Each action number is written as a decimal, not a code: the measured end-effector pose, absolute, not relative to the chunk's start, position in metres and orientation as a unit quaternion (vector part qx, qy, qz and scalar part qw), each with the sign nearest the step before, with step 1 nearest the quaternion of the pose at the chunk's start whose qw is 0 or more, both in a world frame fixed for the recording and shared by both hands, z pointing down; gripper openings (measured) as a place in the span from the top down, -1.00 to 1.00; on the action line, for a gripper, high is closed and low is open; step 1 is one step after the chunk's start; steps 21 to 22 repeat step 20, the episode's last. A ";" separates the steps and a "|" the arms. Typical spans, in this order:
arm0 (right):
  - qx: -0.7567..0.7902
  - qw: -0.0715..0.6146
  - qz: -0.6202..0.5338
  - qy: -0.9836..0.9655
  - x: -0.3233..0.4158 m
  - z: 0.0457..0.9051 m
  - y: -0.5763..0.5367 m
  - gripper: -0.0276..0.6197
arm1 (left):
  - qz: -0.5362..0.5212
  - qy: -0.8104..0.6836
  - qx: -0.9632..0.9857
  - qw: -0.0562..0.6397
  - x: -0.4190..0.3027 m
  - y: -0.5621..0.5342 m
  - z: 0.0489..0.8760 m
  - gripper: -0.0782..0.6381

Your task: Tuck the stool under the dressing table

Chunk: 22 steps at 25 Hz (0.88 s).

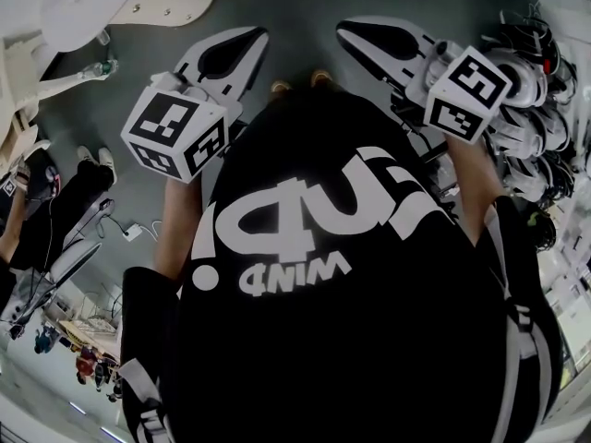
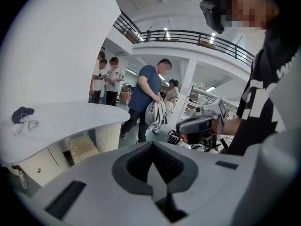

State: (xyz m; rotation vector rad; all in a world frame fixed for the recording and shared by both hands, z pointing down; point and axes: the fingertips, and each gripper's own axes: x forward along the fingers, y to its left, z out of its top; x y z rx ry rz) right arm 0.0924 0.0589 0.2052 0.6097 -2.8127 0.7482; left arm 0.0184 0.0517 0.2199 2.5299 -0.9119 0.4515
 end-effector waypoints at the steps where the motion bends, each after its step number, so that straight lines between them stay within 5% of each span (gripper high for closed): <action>1: 0.205 0.084 0.251 -0.942 0.093 0.205 0.059 0.82 | 0.163 -0.327 0.908 0.206 0.019 0.052 0.220 0.76; 22: 0.217 0.090 0.254 -0.938 0.108 0.220 0.050 0.82 | 0.172 -0.331 0.903 0.213 0.021 0.051 0.238 0.76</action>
